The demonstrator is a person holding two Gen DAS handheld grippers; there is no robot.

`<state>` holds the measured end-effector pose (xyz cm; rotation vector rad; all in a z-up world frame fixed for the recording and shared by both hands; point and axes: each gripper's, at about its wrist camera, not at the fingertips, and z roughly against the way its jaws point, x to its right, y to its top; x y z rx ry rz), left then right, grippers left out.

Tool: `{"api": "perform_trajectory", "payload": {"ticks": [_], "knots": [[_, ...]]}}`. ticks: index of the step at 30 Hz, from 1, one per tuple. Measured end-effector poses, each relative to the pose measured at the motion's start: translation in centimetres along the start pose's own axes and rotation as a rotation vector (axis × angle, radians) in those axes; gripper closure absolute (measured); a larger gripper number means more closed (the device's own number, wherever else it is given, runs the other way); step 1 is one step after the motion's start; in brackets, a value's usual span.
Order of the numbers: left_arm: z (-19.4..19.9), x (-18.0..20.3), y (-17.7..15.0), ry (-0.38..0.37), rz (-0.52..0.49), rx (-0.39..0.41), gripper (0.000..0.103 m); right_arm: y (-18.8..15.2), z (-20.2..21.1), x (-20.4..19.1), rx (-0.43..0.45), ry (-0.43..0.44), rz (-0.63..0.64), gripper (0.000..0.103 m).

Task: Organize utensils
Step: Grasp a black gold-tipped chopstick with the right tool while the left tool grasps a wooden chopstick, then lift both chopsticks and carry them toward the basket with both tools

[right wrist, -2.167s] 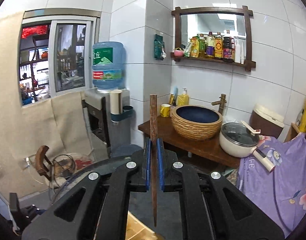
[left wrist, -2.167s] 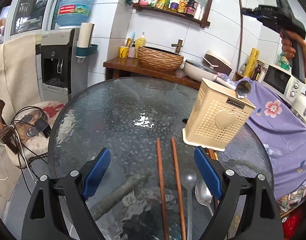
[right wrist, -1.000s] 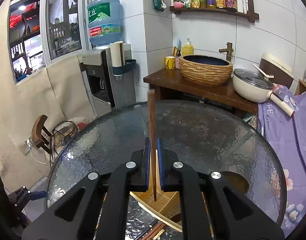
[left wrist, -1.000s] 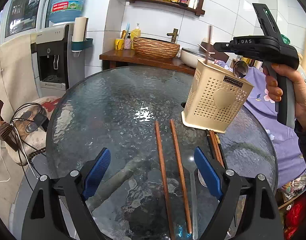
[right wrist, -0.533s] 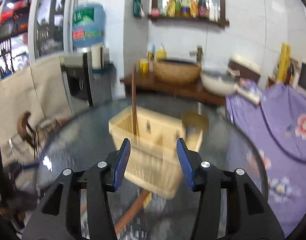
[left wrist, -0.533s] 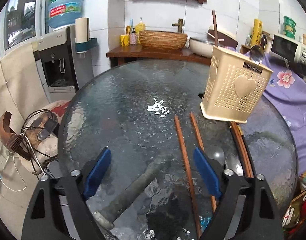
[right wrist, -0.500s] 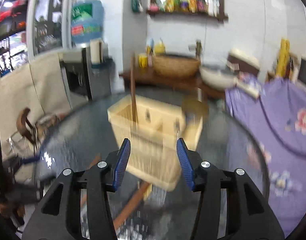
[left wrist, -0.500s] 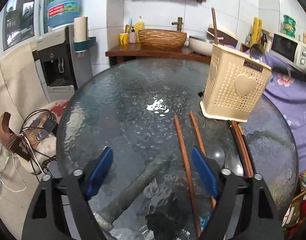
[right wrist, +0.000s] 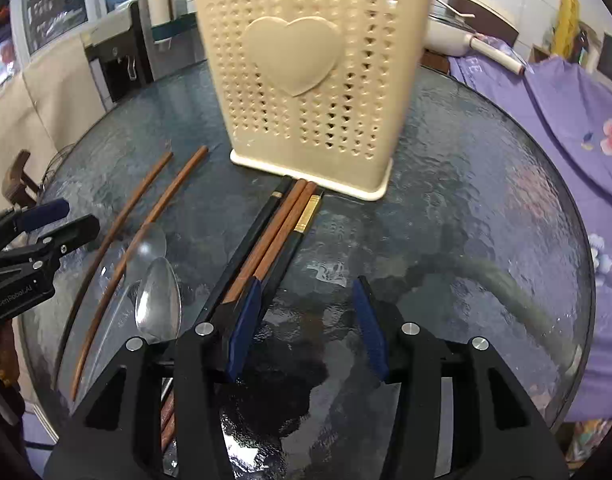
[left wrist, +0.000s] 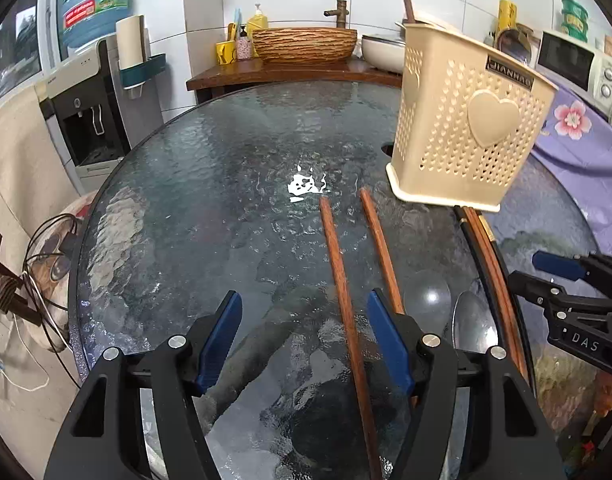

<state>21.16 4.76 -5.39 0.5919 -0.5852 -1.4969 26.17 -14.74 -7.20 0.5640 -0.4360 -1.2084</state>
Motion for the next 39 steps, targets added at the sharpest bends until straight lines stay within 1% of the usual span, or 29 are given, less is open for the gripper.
{"api": "perform_trajectory", "payload": {"ticks": [4,6,8,9,12,14,15,18,20,23,26,27,30,35,38,39], "knots": [[-0.1,0.3,-0.1,0.000,-0.008,-0.003,0.039,0.2,-0.1,0.1,-0.020,-0.020,0.035,0.055],[0.1,0.2,-0.1,0.015,-0.013,-0.002,0.039,0.2,0.4,1.3,-0.021,-0.067,0.014,0.055],[0.3,-0.3,0.0,0.021,-0.009,-0.001,0.039,0.1,0.9,2.7,-0.012,-0.028,-0.029,0.055],[0.3,-0.5,0.1,0.019,-0.004,-0.002,0.039,0.1,0.8,3.0,-0.023,-0.013,-0.044,0.055],[0.0,-0.5,0.7,0.010,-0.006,-0.004,0.039,-0.1,0.4,3.5,-0.041,-0.006,-0.078,0.056],[-0.3,-0.1,1.2,0.002,-0.023,-0.006,0.039,0.0,0.0,4.3,-0.049,0.027,-0.126,0.057],[-0.6,0.0,1.4,-0.006,-0.027,-0.014,0.039,0.2,-0.1,4.4,-0.047,0.022,-0.137,0.060],[-1.6,0.1,2.1,-0.014,-0.024,-0.031,0.041,1.0,-0.6,4.4,-0.056,0.020,-0.141,0.063],[-2.1,0.1,2.6,-0.008,-0.025,-0.035,0.042,1.5,-1.1,4.1,-0.059,-0.004,-0.127,0.064],[-3.0,0.4,3.3,-0.021,-0.026,-0.047,0.046,2.1,-1.4,3.9,-0.064,-0.014,-0.128,0.067],[-3.8,1.1,3.9,-0.004,-0.057,-0.053,0.050,2.5,-1.6,3.8,-0.067,-0.016,-0.134,0.071],[-4.2,1.3,4.1,0.003,-0.063,-0.057,0.053,2.6,-1.7,3.8,-0.068,-0.016,-0.134,0.073],[-5.4,1.4,4.3,0.002,-0.057,-0.089,0.059,3.0,-1.9,4.2,-0.071,-0.007,-0.151,0.075],[-5.9,1.8,4.9,-0.005,-0.063,-0.097,0.065,3.4,-2.2,4.3,-0.071,-0.011,-0.153,0.077],[-6.1,2.3,5.2,-0.013,-0.082,-0.108,0.075,3.5,-2.4,4.3,-0.072,-0.015,-0.163,0.083],[-6.1,2.5,5.3,-0.022,-0.085,-0.113,0.080,3.6,-2.5,4.3,-0.070,-0.017,-0.170,0.086]]}}
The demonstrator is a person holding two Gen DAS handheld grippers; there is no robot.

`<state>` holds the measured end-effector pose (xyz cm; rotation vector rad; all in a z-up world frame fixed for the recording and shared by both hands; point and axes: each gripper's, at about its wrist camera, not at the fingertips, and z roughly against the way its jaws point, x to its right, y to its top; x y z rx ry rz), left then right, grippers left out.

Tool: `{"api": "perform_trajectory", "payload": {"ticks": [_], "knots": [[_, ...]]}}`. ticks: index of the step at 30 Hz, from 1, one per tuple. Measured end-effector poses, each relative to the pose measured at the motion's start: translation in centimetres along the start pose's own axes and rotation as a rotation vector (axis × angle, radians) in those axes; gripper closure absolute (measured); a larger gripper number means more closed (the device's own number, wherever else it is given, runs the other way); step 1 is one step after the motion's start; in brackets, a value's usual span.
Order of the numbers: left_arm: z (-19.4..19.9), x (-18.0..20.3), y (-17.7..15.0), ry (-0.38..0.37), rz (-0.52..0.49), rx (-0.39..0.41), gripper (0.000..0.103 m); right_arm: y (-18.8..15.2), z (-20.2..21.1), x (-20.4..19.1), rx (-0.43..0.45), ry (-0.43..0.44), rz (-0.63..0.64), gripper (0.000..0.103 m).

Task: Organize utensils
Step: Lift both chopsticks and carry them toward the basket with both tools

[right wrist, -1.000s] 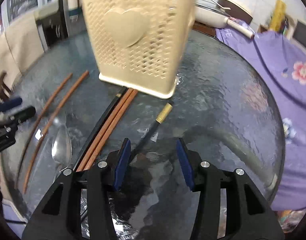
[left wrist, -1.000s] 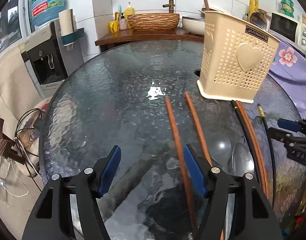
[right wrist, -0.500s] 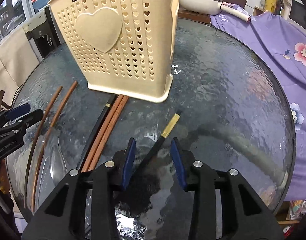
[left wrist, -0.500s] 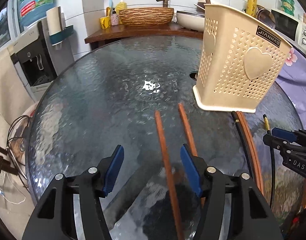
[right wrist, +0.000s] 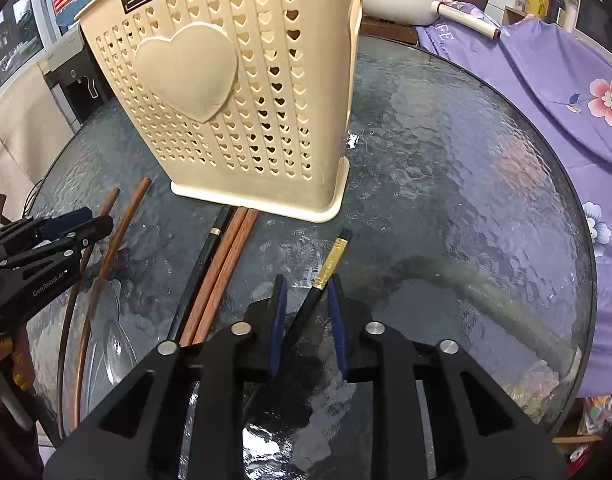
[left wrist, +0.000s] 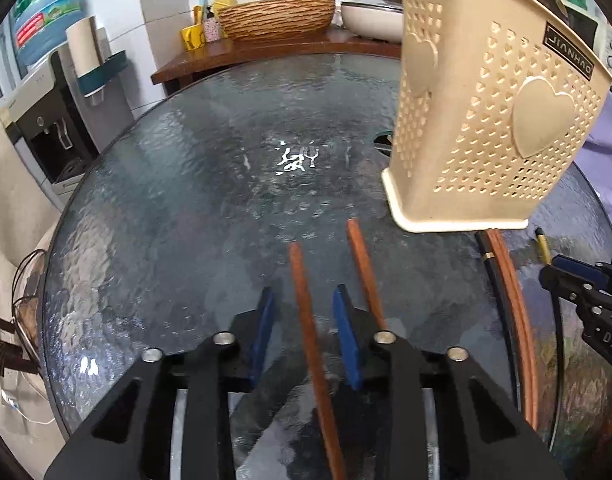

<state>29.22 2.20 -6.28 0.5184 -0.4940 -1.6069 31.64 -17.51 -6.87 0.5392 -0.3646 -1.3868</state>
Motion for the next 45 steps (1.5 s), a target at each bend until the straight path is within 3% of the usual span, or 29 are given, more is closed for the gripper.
{"api": "perform_trajectory", "payload": {"ticks": [8,15,21,31,45], "knots": [[0.0,1.0,0.0,-0.004,-0.019,-0.001,0.094,-0.2,-0.1,-0.6,0.017,-0.014,-0.010,0.090],[0.1,1.4,-0.1,0.003,-0.002,0.005,0.095,-0.7,0.1,-0.6,0.028,-0.006,-0.019,0.092],[0.0,1.2,0.4,-0.009,0.023,0.020,0.096,-0.7,0.3,0.9,0.042,0.067,-0.081,0.094],[5.0,-0.3,1.0,-0.039,0.086,0.166,0.096,-1.2,3.7,2.1,0.162,0.167,-0.118,0.095],[14.1,-0.1,1.3,-0.112,0.100,0.372,0.096,-1.1,13.3,1.7,0.415,0.324,-0.047,0.095]]}}
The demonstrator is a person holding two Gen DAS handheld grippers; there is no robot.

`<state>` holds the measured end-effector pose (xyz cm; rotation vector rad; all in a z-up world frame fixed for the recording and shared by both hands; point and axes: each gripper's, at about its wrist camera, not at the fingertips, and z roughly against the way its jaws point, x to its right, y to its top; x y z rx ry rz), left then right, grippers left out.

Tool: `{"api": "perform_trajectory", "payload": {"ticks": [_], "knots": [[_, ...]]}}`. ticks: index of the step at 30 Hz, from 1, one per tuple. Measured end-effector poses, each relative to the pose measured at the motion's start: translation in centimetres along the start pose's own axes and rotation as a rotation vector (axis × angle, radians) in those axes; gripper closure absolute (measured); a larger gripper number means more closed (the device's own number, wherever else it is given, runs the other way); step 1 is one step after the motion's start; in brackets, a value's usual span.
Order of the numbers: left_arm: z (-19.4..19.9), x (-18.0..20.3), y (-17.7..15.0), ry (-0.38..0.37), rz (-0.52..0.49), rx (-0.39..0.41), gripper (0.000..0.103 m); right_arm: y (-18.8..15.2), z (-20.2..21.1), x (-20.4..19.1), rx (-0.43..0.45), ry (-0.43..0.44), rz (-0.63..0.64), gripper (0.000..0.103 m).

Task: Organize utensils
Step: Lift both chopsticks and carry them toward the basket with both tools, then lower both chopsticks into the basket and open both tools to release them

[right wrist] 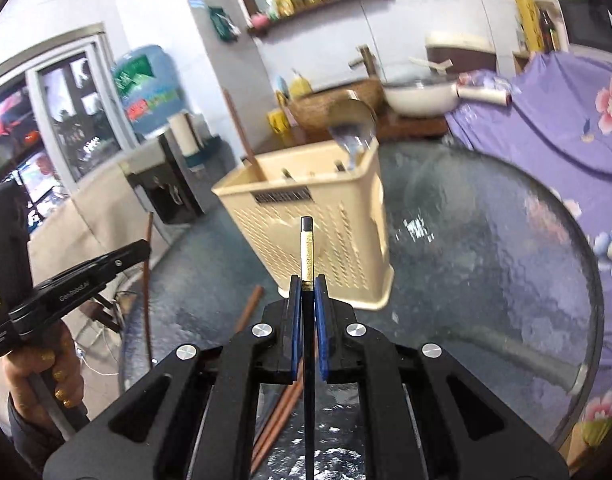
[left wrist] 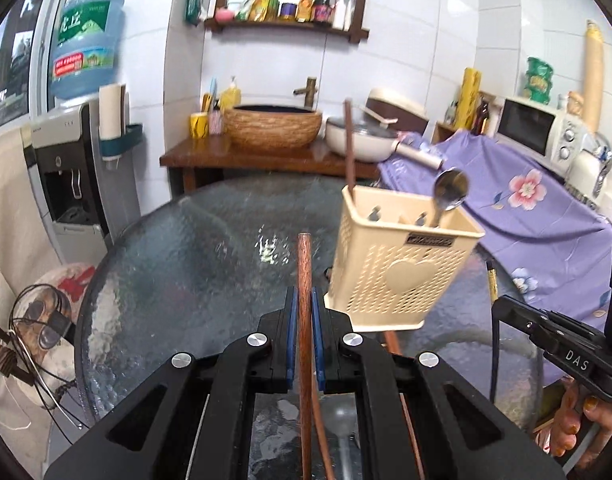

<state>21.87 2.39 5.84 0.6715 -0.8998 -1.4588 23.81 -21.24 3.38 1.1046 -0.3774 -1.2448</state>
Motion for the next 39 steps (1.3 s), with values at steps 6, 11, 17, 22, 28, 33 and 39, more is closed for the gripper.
{"api": "perform_trajectory", "payload": {"ticks": [6,11,17,22,28,33,39], "knots": [[2.5,0.9,0.7,-0.015,-0.014,0.057,0.096,0.8,2.9,-0.6,0.059,0.040,0.029,0.095],[3.8,0.8,0.9,-0.032,-0.002,0.081,0.096,1.8,4.4,-0.8,0.088,0.066,0.034,0.095],[4.6,1.2,1.3,-0.028,-0.013,0.106,0.096,2.2,4.7,-1.3,0.100,0.065,0.049,0.095],[5.1,1.5,1.8,-0.035,-0.023,0.119,0.096,2.8,4.8,-1.5,0.103,0.070,0.071,0.095],[6.1,1.7,3.2,-0.053,-0.025,0.150,0.096,4.3,5.3,-2.1,0.117,0.090,0.090,0.095],[6.9,2.6,5.2,-0.078,-0.039,0.188,0.096,6.8,5.8,-3.1,0.132,0.111,0.120,0.096],[8.0,4.1,9.8,-0.119,-0.073,0.242,0.096,11.3,6.6,-4.8,0.173,0.110,0.176,0.095]]}}
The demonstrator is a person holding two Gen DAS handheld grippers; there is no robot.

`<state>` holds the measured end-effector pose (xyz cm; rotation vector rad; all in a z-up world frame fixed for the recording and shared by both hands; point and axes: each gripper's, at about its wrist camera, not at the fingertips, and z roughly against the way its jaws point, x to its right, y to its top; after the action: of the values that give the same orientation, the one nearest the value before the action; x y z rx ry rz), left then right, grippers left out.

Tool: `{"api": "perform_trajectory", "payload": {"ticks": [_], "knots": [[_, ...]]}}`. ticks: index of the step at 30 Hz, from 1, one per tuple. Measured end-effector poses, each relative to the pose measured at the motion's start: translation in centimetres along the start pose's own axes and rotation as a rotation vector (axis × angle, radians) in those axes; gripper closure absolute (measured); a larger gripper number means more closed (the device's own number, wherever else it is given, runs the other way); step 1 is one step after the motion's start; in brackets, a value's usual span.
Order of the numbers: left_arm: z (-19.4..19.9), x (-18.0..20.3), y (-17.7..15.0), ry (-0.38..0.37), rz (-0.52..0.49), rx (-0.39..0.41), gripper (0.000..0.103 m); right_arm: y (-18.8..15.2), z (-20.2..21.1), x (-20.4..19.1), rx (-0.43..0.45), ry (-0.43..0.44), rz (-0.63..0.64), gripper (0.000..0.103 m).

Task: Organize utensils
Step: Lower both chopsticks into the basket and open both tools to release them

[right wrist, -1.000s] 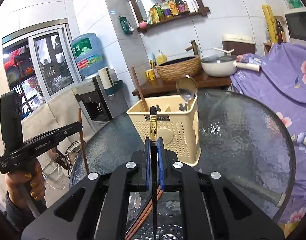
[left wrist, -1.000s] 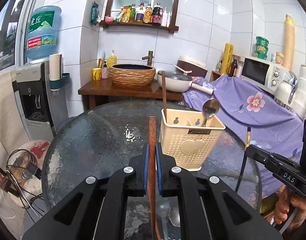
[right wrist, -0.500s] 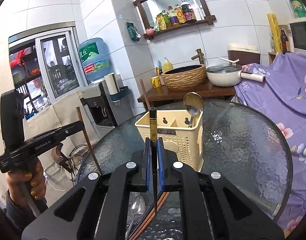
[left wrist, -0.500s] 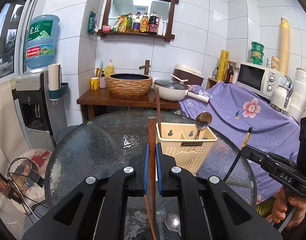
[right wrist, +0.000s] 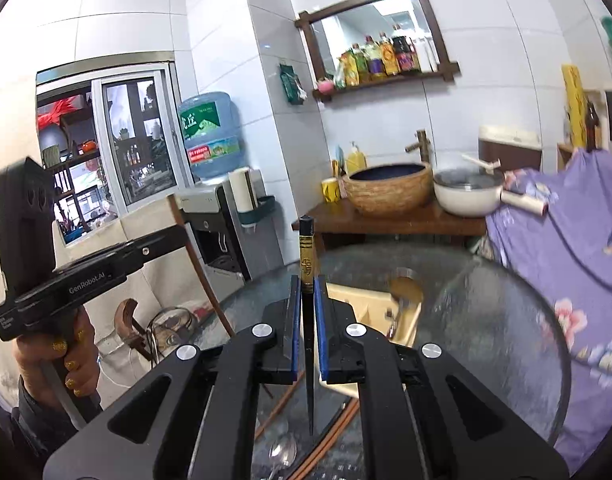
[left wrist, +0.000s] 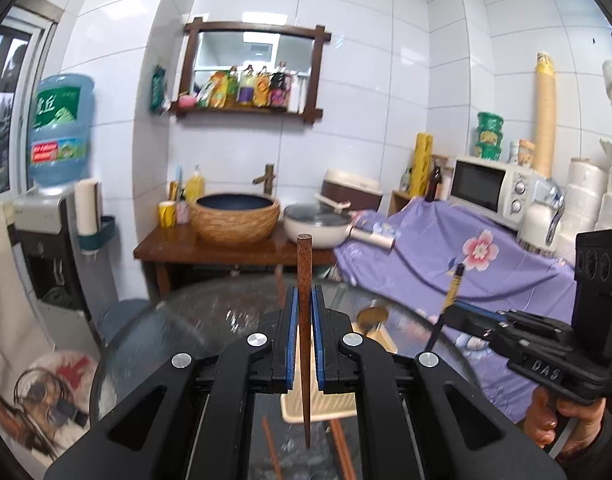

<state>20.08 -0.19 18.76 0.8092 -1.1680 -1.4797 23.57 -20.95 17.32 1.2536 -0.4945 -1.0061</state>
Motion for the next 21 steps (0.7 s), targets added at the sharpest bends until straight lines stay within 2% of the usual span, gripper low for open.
{"api": "perform_trajectory", "payload": {"ticks": [7,10,15,21], "knots": [[-1.6,0.3,6.7,-0.003,0.014,0.072,0.096,7.0,-0.6,-0.8,0.083,-0.063,0.071,0.095],[-3.2,0.8,8.2,0.020,0.002,0.087,0.096,8.7,-1.9,-0.9,0.115,-0.140,0.115,0.095],[-6.8,0.8,7.1,0.054,-0.006,0.058,0.096,8.3,-4.3,0.7,0.110,-0.178,0.095,0.095],[-9.9,0.3,3.3,0.054,0.008,-0.009,0.096,4.3,-7.8,2.8,0.026,-0.186,0.059,0.095]]}}
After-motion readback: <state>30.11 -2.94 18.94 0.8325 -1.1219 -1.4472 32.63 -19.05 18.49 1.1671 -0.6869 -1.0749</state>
